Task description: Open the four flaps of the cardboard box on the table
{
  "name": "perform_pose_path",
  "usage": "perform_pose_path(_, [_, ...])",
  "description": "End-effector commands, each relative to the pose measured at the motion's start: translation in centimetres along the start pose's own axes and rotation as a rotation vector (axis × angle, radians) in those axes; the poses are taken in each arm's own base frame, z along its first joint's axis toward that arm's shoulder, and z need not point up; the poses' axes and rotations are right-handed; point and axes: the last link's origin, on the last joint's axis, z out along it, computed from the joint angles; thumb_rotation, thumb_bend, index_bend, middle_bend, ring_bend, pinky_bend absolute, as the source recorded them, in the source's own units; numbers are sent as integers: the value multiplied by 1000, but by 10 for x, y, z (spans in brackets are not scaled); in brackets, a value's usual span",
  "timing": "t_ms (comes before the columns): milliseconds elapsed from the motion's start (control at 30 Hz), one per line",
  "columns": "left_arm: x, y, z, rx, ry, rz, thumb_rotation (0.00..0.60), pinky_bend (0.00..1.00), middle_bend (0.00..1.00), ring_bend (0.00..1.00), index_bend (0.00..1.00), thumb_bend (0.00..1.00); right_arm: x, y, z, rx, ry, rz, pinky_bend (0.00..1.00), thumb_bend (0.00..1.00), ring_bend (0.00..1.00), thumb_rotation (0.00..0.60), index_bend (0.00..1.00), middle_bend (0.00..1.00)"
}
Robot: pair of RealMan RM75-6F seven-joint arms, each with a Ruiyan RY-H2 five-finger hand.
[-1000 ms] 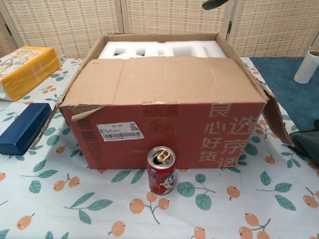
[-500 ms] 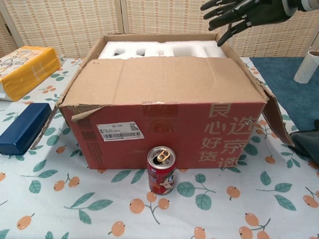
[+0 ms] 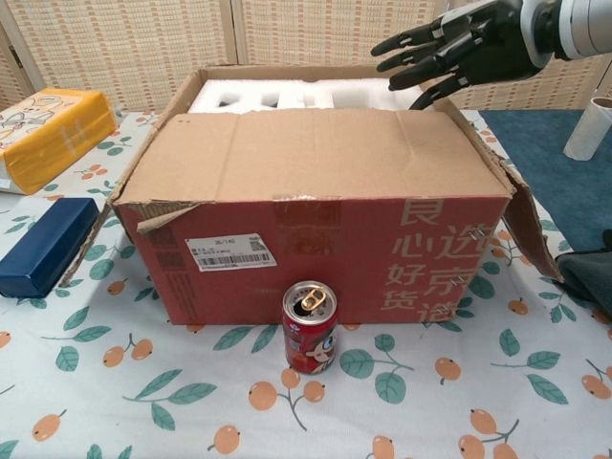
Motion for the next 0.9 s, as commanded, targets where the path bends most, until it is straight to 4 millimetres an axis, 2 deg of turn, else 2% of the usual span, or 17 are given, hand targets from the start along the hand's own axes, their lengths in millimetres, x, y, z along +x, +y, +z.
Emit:
perform_pose_path(33, [0,0,0,0,0,0,600,0,0,0,0,381,-4,-1,-2,5,-10,9,347,341,57,600,0,0])
perform_pose_path(500, [-1,3,0,-9,2,10,600,0,0,0,0,381,-9,-24,-31,90,-17,26,348,340,45,600,0,0])
perform_pose_path(700, [-1,3,1,-10,3,7,600,0,0,0,0,381,-14,-44,-58,160,-8,-9,349,341,41,600,0,0])
perform_pose_path(900, [-1,5,-1,-28,2,3,600,0,0,0,0,381,-33,-66,-95,240,-17,-88,349,340,39,600,0,0])
